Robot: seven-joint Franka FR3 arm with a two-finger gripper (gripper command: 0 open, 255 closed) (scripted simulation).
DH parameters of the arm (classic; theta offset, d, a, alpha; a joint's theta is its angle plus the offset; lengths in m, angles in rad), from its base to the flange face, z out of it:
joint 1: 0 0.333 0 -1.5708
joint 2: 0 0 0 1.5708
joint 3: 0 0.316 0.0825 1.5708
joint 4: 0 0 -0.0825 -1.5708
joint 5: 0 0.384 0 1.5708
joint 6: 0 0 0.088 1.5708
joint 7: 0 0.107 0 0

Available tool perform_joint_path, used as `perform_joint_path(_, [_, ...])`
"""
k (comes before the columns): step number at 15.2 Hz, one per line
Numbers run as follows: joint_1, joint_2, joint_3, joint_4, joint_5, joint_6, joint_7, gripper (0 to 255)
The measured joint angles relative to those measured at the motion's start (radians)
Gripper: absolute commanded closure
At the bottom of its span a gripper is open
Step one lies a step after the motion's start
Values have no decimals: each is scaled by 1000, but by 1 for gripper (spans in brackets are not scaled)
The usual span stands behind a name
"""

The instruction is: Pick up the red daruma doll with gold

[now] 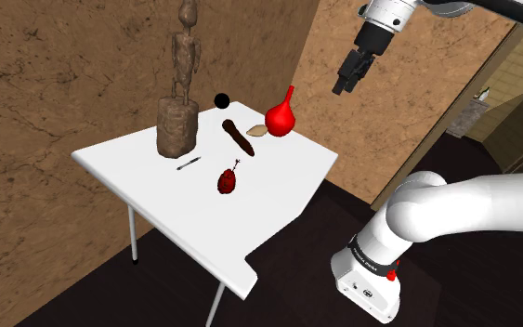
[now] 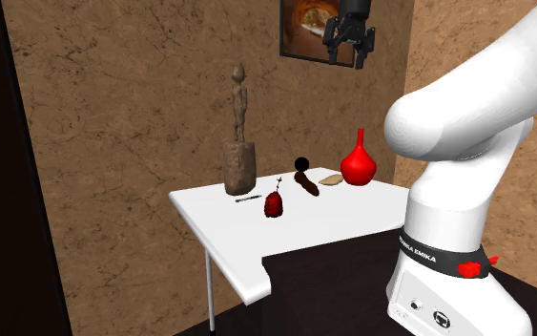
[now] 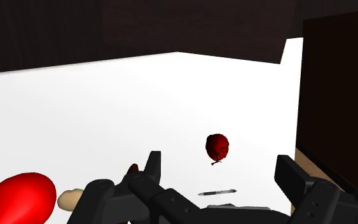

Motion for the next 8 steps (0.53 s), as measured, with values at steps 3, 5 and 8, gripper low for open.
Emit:
perform_joint_path(3, [4, 12, 8, -33, 1, 47, 3, 0])
perform_joint_path(5, [8, 33, 18, -71, 1, 110, 6, 0])
perform_joint_path(8, [16, 68, 37, -132, 3, 216, 15, 0])
